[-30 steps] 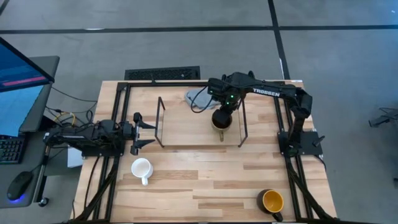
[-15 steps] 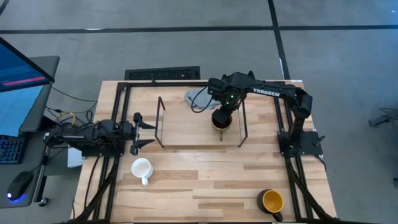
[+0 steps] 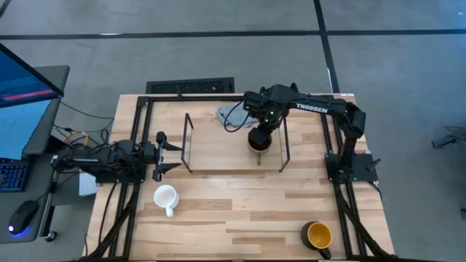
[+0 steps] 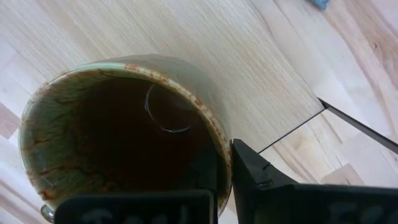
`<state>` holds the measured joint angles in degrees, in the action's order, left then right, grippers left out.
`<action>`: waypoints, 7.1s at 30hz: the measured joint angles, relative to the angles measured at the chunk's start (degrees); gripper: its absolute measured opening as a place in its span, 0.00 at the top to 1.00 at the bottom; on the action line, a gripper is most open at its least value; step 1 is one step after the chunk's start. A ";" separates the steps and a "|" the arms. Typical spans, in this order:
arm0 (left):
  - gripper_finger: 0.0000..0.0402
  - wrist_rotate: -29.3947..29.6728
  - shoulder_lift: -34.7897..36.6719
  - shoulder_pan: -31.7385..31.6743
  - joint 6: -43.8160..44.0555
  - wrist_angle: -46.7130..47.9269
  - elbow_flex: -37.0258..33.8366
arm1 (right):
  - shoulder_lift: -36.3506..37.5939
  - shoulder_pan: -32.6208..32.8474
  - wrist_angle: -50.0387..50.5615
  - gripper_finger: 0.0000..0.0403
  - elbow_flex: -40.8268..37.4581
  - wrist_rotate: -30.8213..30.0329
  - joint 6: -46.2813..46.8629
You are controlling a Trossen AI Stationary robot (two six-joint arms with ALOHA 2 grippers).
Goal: Stack small to large cups/mugs on shelf
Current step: Put the brown mug on the shelf, then put the black mug on the shelf
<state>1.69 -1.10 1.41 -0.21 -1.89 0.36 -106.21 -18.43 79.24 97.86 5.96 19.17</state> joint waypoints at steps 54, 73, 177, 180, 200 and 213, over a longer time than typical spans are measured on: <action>0.34 -0.90 0.00 0.00 0.02 0.15 0.00 | 0.02 1.17 -0.46 0.84 -0.02 -0.26 0.58; 0.34 -0.90 0.00 0.00 0.02 0.17 0.00 | 0.07 1.52 -0.63 0.77 -0.04 0.03 0.43; 0.34 -0.94 -0.02 0.02 0.42 0.24 0.00 | 43.17 32.33 4.65 0.42 -16.00 -22.58 0.17; 0.34 -0.94 -0.02 0.02 0.48 0.22 0.00 | 45.78 37.14 0.11 0.42 -22.92 -22.54 3.10; 0.34 -0.90 -0.02 0.02 -0.15 0.20 0.00 | 35.09 63.72 -12.29 0.42 -32.74 -5.81 3.40; 0.34 -0.85 -0.02 0.02 1.63 0.05 0.00 | 27.04 68.04 -25.18 0.42 -32.72 0.74 12.07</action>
<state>0.84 -1.13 1.43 1.42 -1.84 0.36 -79.17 49.61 54.06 65.14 6.69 31.24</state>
